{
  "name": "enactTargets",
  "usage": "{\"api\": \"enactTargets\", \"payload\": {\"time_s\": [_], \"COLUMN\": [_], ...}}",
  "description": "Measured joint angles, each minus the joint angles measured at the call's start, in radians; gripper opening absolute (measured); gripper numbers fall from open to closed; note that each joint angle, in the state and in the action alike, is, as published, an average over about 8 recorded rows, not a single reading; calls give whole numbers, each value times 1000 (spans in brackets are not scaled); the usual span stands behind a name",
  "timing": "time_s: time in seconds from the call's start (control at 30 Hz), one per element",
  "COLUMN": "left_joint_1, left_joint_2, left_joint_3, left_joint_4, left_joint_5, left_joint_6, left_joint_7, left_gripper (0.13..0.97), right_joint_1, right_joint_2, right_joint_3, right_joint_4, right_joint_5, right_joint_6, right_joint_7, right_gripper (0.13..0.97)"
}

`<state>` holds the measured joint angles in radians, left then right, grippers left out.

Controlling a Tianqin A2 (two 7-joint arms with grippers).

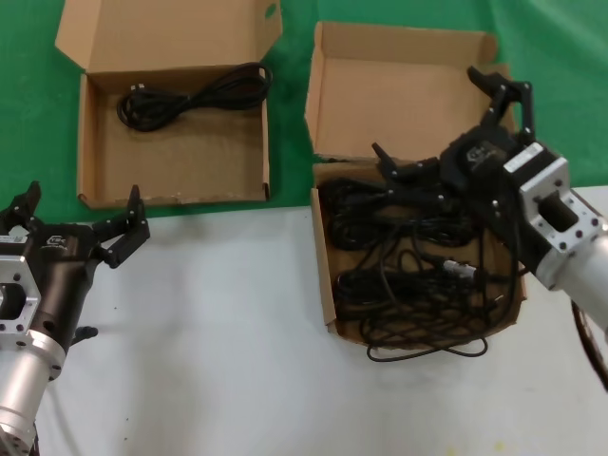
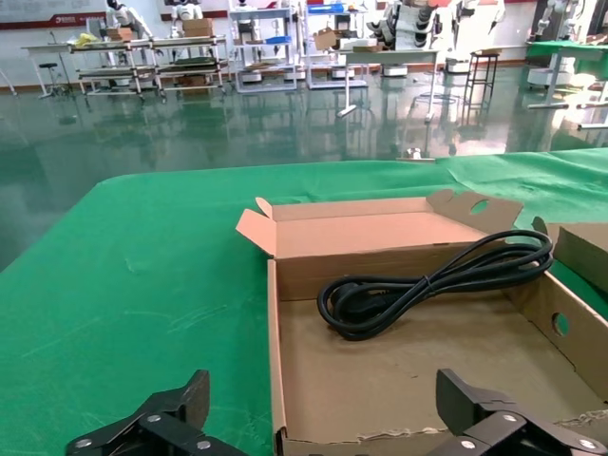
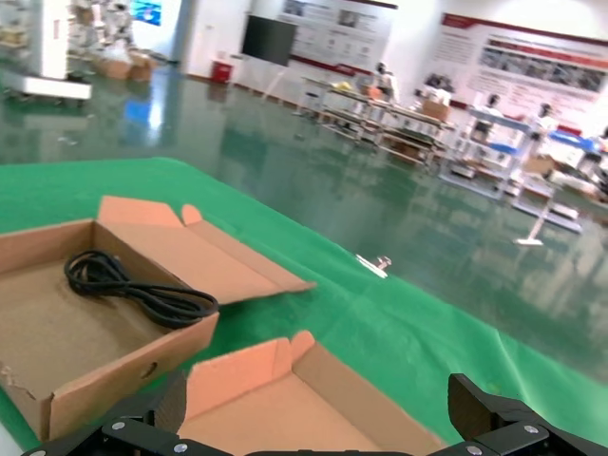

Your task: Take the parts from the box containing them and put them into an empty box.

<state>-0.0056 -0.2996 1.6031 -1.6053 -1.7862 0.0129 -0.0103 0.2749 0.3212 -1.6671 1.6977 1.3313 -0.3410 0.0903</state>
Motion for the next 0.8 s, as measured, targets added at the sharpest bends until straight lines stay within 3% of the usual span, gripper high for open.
{"api": "enactTargets", "payload": {"time_s": [0.23,0.8], "left_joint_1": [1,4], "left_joint_2": [0,0], "left_joint_3": [-1,-2], "left_joint_4": [1,4], "left_joint_5": [-3,-9], "left_joint_6": [-3,-9], "left_joint_7": [2,7], "left_gripper": [873,958], "right_joint_1": [-54,-188], "right_joint_2": [-4,-15], "right_joint_3": [13,46], "right_joint_4": [-19,-67], "right_joint_5": [93,321], "right_joint_6": [68,233], "right_joint_7": [-18,-62], "right_gripper": [966,966]}}
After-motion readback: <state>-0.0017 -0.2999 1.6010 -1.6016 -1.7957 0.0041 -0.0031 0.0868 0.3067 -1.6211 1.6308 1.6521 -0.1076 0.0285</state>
